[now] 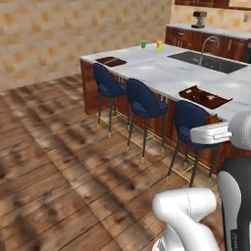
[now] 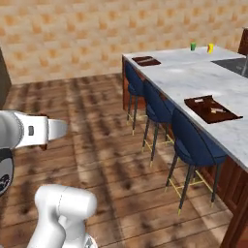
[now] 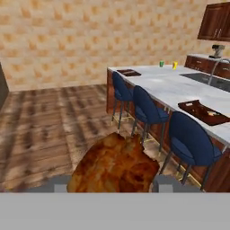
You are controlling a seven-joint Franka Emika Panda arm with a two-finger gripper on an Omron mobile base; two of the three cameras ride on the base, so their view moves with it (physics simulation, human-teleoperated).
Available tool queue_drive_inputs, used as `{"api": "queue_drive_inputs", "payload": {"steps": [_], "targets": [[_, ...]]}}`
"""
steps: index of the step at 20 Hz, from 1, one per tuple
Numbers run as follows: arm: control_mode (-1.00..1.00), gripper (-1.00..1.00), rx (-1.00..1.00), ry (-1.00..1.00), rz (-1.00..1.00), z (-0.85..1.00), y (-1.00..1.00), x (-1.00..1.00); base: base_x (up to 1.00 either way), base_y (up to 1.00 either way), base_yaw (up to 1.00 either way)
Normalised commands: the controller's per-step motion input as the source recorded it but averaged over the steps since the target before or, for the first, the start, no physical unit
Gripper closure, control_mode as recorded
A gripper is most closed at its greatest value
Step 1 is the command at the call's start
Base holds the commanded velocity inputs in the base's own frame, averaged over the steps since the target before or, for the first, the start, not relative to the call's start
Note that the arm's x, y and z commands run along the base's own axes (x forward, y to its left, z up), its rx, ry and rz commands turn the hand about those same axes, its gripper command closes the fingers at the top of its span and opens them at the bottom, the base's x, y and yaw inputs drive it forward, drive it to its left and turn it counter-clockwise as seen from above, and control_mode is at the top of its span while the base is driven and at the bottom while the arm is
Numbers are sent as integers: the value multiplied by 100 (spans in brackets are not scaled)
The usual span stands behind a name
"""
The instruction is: Gather the potato and garlic from the fridge and place them on a tray on the dining counter. Then gather the steak and chicken drumstick from the fridge and place them on the other tray.
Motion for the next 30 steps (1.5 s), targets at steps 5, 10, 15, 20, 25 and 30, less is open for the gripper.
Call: {"api": "queue_drive_inputs", "payload": {"steps": [5, 10, 15, 20, 25, 30], "targets": [[100, 100, 0, 0, 0, 0, 0, 0, 74, 60, -64], [100, 100, 0, 0, 0, 0, 0, 0, 84, 75, -62], [100, 100, 0, 0, 0, 0, 0, 0, 74, 76, -63], [100, 100, 0, 0, 0, 0, 0, 0, 75, 61, -61], [100, 100, 0, 0, 0, 0, 0, 0, 89, 49, -54], [100, 100, 0, 0, 0, 0, 0, 0, 98, 61, -46]]}}
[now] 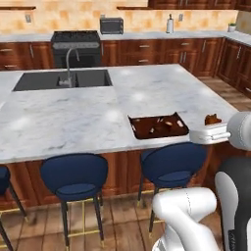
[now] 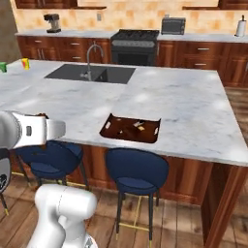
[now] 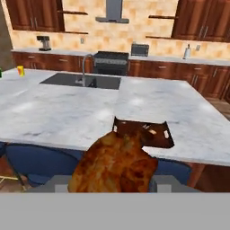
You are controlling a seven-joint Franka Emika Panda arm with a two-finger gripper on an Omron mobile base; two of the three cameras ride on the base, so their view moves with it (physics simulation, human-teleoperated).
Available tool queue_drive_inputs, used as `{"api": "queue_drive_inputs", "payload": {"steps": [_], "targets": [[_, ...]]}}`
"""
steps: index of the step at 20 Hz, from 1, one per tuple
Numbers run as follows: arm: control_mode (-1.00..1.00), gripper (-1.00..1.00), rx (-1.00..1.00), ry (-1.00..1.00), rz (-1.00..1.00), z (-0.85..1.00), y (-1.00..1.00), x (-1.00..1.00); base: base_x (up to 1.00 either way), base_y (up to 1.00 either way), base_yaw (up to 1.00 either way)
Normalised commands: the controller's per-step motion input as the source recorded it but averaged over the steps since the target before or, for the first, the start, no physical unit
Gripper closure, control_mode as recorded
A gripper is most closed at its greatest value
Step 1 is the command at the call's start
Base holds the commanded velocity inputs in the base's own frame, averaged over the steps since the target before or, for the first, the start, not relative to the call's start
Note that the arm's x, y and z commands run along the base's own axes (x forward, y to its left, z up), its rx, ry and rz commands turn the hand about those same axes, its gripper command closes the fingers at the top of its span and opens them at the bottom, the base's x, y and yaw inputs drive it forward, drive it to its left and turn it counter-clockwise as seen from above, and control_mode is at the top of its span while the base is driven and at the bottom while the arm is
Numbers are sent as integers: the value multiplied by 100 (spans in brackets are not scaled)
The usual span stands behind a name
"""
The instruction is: Gather the potato and garlic from the fridge and place them on a tray on the dining counter. Then gather the steak and chicken drumstick from the fridge and place them on the other tray.
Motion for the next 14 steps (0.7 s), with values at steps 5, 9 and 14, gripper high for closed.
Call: {"api": "queue_drive_inputs", "payload": {"steps": [5, 9, 14], "targets": [[100, 100, 0, 0, 0, 0, 0, 0, 82, 34, -40], [100, 100, 0, 0, 0, 0, 0, 0, 68, 13, -35], [-100, 100, 0, 5, -13, -15, 11, 38, 50, 10, -20]]}}
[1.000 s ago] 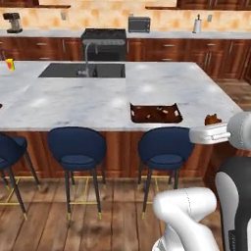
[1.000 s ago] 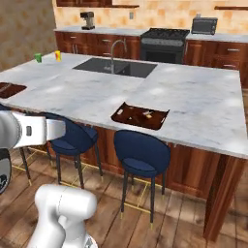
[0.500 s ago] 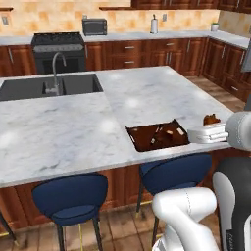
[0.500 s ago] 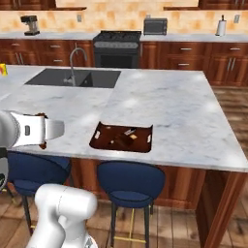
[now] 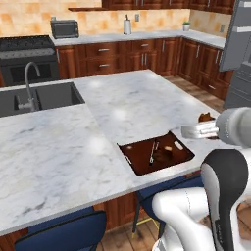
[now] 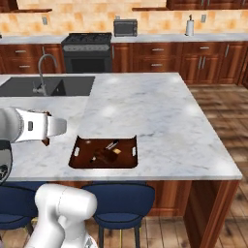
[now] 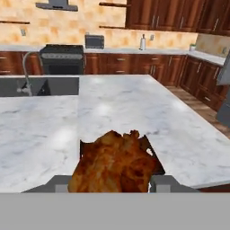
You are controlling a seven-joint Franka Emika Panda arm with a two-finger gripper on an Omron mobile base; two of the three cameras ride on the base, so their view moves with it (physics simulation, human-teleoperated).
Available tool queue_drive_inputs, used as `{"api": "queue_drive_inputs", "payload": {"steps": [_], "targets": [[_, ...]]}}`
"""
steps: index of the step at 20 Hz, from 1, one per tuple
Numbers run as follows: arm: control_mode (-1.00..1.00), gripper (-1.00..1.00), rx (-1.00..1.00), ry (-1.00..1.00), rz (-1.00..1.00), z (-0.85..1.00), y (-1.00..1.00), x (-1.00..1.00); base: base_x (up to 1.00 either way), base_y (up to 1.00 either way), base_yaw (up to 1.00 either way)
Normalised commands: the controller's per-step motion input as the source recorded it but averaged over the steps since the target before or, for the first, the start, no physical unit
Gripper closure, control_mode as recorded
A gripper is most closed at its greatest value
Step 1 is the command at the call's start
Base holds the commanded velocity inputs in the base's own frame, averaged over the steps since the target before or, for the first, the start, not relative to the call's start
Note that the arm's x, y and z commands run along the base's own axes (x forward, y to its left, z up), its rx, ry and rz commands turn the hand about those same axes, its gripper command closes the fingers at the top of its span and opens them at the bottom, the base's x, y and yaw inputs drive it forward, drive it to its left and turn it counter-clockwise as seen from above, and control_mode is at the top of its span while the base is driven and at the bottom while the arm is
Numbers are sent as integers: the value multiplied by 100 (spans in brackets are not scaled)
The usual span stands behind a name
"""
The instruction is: Gather the potato and garlic from the fridge and place them on a tray on the dining counter. Then gather the steak and chicken drumstick from the fridge and place them on the other tray.
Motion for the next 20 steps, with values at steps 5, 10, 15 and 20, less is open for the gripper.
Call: {"api": "queue_drive_inputs", "payload": {"steps": [5, 10, 15, 20], "targets": [[-100, 100, -2, 37, -32, -34, 30, 94, 0, 0, 0], [-100, 100, 0, 39, -11, -43, 1, 100, 0, 0, 0], [-100, 100, 5, 48, -1, -73, -10, 100, 0, 0, 0], [-100, 100, 10, 27, 0, -88, -11, 100, 0, 0, 0]]}}
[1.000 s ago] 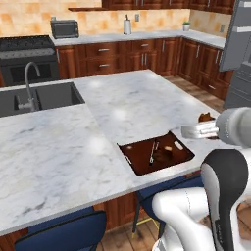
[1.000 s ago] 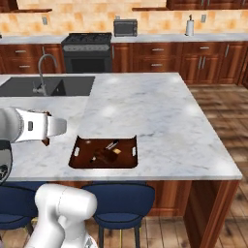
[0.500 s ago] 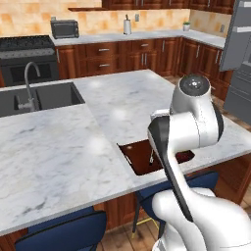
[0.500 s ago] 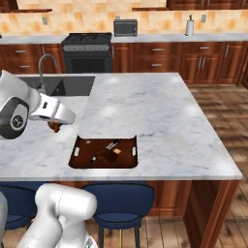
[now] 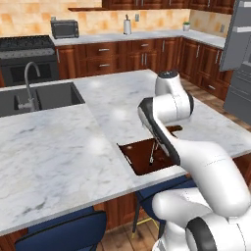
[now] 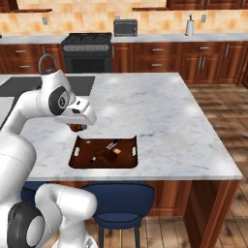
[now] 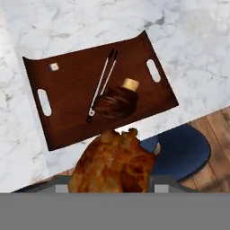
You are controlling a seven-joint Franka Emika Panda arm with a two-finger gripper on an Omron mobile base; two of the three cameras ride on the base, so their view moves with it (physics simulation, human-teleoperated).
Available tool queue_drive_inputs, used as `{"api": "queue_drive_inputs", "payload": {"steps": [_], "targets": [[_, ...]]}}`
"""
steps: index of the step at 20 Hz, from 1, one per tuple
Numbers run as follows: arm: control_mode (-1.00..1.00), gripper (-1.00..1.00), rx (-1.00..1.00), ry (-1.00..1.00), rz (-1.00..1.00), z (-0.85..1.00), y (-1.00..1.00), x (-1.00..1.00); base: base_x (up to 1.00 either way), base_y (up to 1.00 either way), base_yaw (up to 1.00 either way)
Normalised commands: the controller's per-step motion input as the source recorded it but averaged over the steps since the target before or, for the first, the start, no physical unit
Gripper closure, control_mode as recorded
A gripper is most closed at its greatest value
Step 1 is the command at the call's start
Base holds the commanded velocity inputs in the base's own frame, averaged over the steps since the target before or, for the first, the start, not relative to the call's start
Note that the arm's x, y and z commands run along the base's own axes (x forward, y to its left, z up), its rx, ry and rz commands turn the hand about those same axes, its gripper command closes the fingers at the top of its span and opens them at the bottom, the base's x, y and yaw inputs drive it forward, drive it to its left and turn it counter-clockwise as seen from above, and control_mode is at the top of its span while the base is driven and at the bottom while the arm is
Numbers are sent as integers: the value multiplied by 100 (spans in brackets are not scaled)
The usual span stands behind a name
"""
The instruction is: Gather the potato and garlic from the fridge and place them on a tray on the dining counter. Then gather the steak and chicken drumstick from the fridge and place them on the other tray.
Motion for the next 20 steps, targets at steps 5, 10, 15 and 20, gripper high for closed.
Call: {"api": "queue_drive_inputs", "payload": {"steps": [5, 10, 15, 20], "targets": [[-100, 100, 4, 6, 3, -77, 0, 100, 0, 0, 0], [-100, 100, 0, 12, 6, -74, 0, 97, 0, 0, 0], [-100, 100, 0, 3, 0, -72, 1, 46, 0, 0, 0], [-100, 100, 0, 0, -1, -70, 13, 1, 0, 0, 0]]}}
